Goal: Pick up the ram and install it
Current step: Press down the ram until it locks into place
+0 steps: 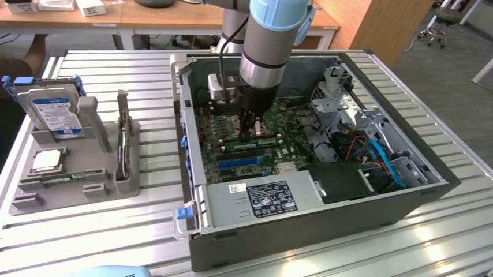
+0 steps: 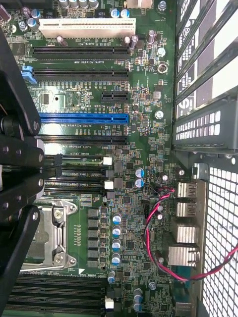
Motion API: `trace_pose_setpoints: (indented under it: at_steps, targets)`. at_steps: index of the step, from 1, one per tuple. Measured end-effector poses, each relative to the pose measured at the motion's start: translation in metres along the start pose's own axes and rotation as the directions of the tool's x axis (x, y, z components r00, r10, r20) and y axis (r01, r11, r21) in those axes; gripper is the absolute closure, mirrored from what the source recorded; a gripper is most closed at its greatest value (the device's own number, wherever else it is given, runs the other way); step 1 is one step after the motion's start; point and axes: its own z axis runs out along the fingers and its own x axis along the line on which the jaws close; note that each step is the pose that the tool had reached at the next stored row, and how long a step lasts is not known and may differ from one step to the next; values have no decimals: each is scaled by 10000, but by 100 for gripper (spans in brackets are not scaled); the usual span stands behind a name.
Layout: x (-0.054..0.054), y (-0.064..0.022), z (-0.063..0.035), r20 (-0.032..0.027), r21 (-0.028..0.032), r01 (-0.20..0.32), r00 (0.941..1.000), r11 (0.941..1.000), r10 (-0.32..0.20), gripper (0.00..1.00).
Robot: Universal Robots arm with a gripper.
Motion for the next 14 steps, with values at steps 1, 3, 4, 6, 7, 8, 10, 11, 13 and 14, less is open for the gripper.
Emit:
trace_pose_setpoints:
  at_steps: [1,3,4,6,7,8,10,11,13,14]
  targets:
    - [0,0,2,-1,0,0,10000,10000,0,90]
    - [0,0,2,-1,0,0,10000,10000,0,90]
    - [0,0,5,2,0,-1,10000,10000,1,90]
    - [1,0,7,0,0,0,10000,10000,0,90]
    - [1,0,7,0,0,0,10000,10000,0,90]
    - [1,0,7,-1,0,0,10000,10000,0,90]
    - [0,0,8,0,0,0,10000,10000,0,90]
    - [0,0,8,1,0,0,10000,10000,0,90]
    - [0,0,5,2,2,0,10000,10000,0,90]
    - [-2,-2,-2,6,12,1,10000,10000,-1,90]
